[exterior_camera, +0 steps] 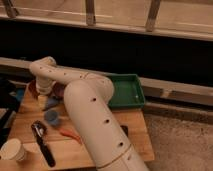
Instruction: Place sponge in paper cup
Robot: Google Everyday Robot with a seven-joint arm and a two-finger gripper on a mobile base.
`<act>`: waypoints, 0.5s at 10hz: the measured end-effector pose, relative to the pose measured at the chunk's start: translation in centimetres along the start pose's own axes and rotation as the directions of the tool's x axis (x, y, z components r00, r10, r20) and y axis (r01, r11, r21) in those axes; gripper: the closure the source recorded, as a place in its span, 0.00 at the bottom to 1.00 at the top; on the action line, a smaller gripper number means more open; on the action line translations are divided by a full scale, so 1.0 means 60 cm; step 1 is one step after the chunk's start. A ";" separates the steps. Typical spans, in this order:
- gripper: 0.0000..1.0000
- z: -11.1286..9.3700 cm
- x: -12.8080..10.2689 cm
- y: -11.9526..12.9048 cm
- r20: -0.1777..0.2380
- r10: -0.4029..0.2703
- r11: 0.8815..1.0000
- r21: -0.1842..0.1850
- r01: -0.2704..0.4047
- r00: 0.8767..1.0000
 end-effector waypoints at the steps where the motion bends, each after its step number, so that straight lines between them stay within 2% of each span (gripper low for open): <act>1: 0.24 0.009 -0.001 -0.002 -0.002 -0.003 1.000 -0.008 0.003 1.000; 5: 0.24 0.035 0.007 0.008 -0.003 -0.003 0.999 -0.051 0.003 1.000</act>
